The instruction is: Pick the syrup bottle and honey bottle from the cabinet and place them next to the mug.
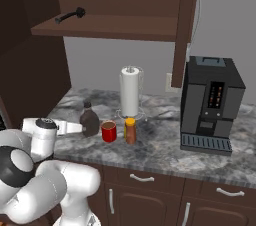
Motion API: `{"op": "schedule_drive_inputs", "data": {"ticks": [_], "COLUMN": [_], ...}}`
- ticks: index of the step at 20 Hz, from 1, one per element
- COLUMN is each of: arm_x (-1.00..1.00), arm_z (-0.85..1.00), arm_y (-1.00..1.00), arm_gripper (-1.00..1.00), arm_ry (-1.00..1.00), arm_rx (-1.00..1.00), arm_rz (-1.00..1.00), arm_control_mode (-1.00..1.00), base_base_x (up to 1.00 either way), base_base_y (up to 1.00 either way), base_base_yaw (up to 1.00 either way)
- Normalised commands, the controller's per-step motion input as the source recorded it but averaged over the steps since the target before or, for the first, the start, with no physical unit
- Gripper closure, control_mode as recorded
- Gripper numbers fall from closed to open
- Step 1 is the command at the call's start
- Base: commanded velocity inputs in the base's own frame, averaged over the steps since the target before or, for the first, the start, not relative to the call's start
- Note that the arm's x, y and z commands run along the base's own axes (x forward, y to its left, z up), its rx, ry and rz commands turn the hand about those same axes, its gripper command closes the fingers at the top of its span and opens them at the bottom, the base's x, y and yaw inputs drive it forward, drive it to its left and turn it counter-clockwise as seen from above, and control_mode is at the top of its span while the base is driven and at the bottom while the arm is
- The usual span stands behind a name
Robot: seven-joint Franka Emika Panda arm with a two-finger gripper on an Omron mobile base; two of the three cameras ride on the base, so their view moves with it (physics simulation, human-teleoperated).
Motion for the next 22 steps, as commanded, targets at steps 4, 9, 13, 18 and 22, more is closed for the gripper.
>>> {"op": "schedule_drive_inputs", "data": {"ticks": [4,9,13,18,22], "arm_x": [-0.4,-0.25,-0.16,-0.46,-0.94], "arm_z": [0.45,0.83,0.92,0.89,0.87], "arm_y": [-0.03,-0.37,-0.64,-0.51,-0.29], "arm_gripper": [-1.0,-1.0,-1.0,-1.0,-1.0], "arm_ry": [-0.05,0.0,0.03,0.07,0.05], "arm_rx": [0.0,0.08,0.14,0.16,0.16], "arm_rz": [0.0,0.0,0.0,0.03,0.15], "arm_control_mode": [-1.0,-1.0,-1.0,-1.0,-1.0], "base_base_x": [0.0,0.0,0.0,0.0,0.0], "base_base_y": [0.0,0.0,0.0,0.0,0.0], "base_base_yaw": [0.0,0.0,0.0,0.0,0.0]}}
